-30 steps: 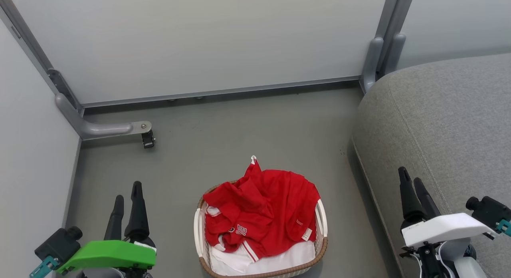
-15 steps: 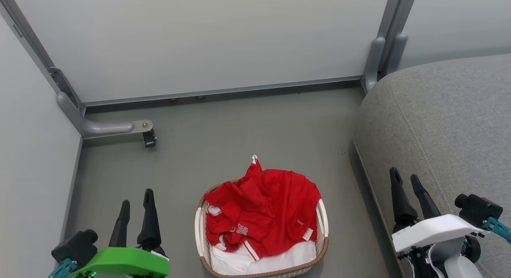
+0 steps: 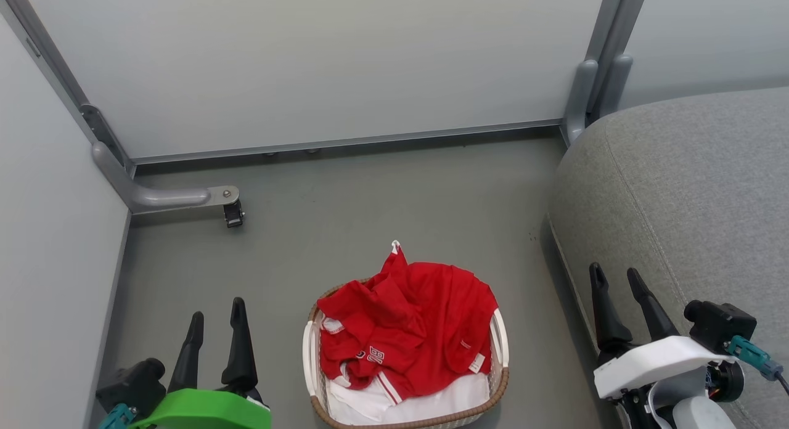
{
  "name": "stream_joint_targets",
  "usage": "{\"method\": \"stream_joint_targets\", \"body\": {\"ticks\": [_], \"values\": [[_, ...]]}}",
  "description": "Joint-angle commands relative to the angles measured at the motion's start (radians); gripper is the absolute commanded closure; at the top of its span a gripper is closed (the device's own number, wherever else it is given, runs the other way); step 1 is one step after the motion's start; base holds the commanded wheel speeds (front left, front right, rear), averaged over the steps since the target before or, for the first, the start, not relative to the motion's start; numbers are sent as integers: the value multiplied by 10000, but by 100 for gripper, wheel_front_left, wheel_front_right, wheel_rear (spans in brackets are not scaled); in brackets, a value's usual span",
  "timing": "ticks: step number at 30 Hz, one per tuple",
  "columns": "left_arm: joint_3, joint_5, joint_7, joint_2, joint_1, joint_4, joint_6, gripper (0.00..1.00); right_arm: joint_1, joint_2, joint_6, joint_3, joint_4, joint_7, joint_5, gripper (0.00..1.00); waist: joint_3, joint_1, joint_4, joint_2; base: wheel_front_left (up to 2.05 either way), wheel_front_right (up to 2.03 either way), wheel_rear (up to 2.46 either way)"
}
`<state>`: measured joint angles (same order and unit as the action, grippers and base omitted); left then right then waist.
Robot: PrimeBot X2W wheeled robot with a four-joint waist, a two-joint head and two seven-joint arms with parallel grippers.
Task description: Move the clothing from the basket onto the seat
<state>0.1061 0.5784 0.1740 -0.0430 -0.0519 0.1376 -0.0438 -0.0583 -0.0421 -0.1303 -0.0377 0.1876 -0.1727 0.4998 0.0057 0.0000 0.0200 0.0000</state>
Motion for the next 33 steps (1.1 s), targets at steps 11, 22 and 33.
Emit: {"method": "stream_joint_targets", "body": {"ticks": [11, 22, 33], "values": [[169, -920, 320, -89, -176, 80, 95, 0, -202, -79, -4, -243, 97, -328, -1209, 0, 10, 0, 61, 0, 0, 0, 0], [340, -1667, 540, -95, -266, 171, 186, 0, -151, -90, -5, -375, 182, -551, -2103, 0, 17, 0, 81, 0, 0, 0, 0], [456, -2348, 750, -100, -375, 241, 241, 0, -113, -102, -5, -470, 230, -763, -2896, 0, 28, 0, 125, 0, 0, 0, 0]]}}
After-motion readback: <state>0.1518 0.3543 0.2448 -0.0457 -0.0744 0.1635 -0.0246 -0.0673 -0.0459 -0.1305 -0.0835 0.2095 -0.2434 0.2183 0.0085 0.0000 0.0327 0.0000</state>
